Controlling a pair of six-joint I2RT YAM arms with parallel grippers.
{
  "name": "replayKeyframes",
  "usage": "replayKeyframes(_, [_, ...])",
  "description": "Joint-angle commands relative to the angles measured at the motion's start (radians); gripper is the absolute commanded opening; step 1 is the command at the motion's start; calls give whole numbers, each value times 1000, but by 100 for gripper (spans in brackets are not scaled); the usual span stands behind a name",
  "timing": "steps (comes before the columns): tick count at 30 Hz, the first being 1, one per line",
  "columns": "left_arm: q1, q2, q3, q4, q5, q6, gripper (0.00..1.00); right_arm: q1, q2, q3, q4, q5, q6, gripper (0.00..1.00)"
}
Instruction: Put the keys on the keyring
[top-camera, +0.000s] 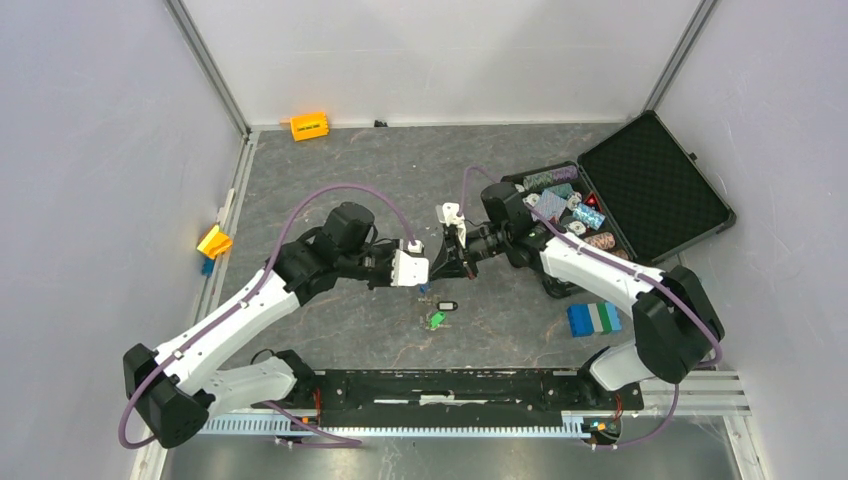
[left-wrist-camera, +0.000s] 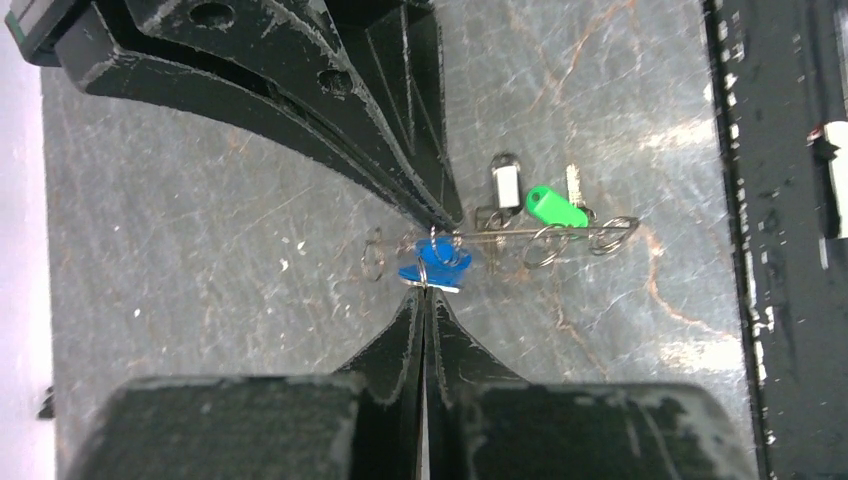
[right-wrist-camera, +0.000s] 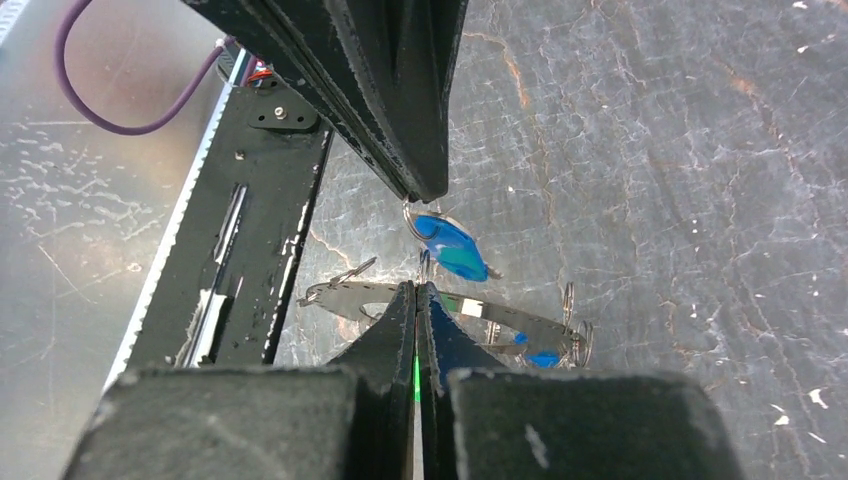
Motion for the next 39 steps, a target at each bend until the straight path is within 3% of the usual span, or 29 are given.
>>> replayKeyframes(1, [-29,-26,44,-3,-100,63,2,4,12,41,97,-41,104,0])
replayKeyframes(7, [-73,-44,35,-3,-230,95,2,4,1,11,219,38,261,0])
replayKeyframes(19, [-92,-53,5,63,-370,122,2,4,31,15,232,99,397,0])
replayKeyframes(39, [-128,-51,-40,103,-441,196,2,-8,74,-2,372,49,592,0])
